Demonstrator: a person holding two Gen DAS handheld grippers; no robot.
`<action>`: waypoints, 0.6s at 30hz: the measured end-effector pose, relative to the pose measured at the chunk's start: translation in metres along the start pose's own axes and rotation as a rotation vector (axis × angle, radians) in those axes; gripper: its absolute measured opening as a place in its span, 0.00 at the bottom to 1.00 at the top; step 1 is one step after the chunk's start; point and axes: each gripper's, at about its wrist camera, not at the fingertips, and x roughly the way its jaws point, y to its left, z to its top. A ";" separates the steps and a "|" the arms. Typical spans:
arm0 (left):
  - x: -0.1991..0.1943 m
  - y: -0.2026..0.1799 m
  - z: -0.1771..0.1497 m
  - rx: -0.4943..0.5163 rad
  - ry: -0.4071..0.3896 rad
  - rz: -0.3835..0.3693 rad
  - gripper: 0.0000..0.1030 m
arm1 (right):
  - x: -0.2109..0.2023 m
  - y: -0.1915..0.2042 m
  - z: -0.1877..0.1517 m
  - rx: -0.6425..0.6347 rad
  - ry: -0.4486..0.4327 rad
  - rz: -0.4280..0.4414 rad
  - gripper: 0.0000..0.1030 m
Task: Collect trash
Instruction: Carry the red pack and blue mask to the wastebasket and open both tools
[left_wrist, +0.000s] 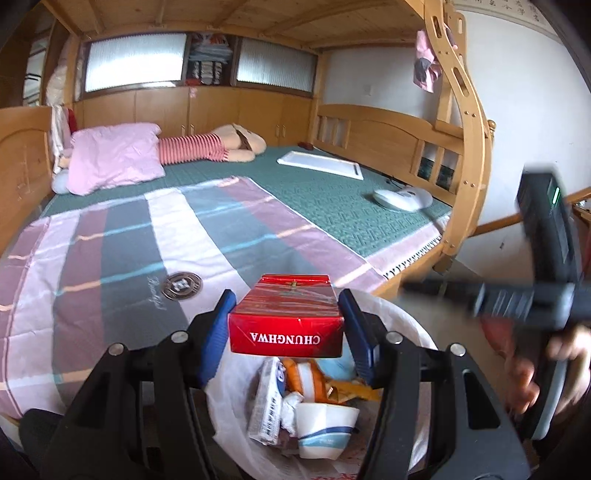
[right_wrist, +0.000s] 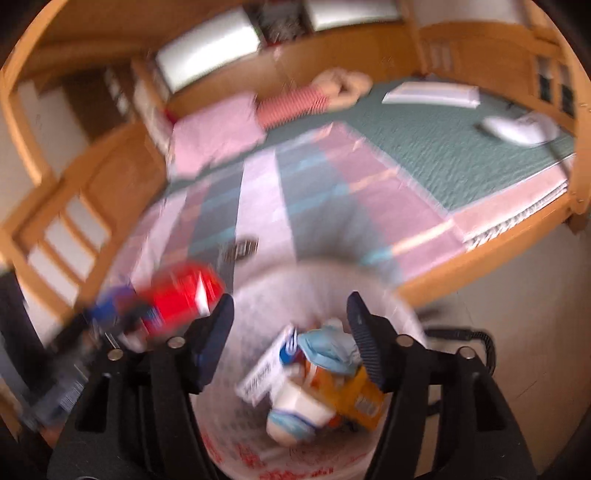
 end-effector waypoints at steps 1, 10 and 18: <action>0.005 -0.002 -0.003 0.001 0.017 -0.015 0.56 | -0.009 0.001 0.005 0.005 -0.048 -0.012 0.64; 0.047 -0.014 -0.027 0.011 0.154 -0.106 0.57 | -0.034 0.018 0.015 -0.064 -0.204 -0.026 0.75; 0.033 -0.003 -0.023 -0.006 0.084 0.069 0.86 | -0.025 0.029 0.007 -0.131 -0.212 -0.091 0.94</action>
